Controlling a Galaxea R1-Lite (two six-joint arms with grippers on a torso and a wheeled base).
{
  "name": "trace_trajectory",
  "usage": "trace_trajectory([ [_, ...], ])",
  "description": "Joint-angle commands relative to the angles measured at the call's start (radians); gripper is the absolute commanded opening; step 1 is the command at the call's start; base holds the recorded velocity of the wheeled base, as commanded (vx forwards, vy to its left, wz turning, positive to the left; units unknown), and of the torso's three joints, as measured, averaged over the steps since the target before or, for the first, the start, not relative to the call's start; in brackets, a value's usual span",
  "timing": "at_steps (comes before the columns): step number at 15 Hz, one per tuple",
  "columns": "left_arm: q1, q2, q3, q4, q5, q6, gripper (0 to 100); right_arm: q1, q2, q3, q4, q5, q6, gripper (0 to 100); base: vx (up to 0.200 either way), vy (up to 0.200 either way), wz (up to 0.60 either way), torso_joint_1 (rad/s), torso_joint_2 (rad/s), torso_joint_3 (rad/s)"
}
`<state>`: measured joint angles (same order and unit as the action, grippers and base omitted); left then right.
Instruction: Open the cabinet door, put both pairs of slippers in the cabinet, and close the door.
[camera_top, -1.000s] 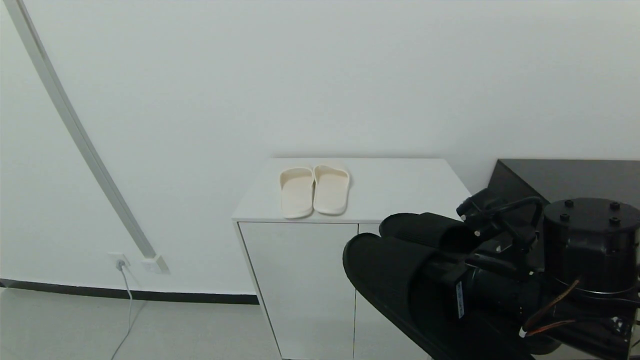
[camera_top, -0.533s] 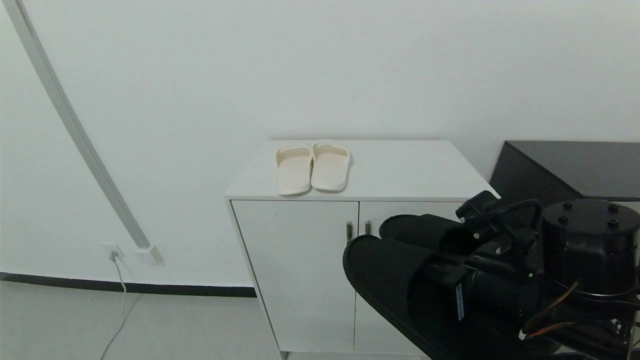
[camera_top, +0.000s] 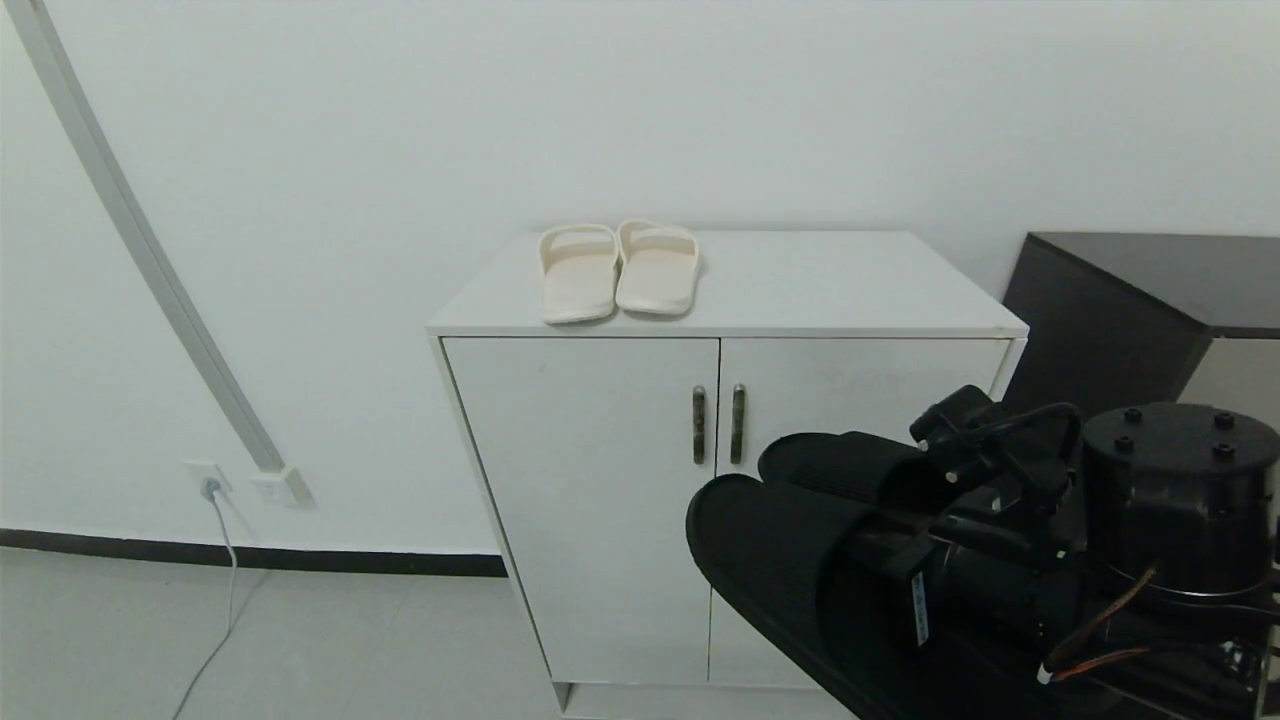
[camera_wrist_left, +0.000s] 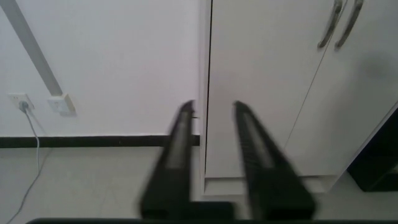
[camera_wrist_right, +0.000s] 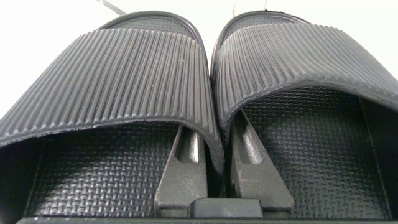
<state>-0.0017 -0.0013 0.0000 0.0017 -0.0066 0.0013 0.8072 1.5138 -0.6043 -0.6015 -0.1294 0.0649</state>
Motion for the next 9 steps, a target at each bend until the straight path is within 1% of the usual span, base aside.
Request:
trace_trajectory([
  [1, 0.0, 0.001, 0.0, 0.0, 0.0, 0.0, 100, 0.001, -0.001, 0.001, -0.001, 0.001, -0.005, 0, 0.0, 0.0, 0.0, -0.163, 0.5, 0.32],
  [6, 0.0, 0.001, 0.0, 0.0, 0.0, 0.0, 100, 0.0, -0.017, 0.026, -0.057, 0.001, -0.005, 0, 0.0, 0.0, 0.0, -0.152, 0.47, 0.327],
  [9, 0.0, 0.001, 0.0, 0.0, -0.001, 0.003, 100, -0.002, -0.041, 0.05, -0.055, 0.004, -0.007, 0, 0.0, 0.0, 0.0, -0.115, 0.45, 0.344],
])
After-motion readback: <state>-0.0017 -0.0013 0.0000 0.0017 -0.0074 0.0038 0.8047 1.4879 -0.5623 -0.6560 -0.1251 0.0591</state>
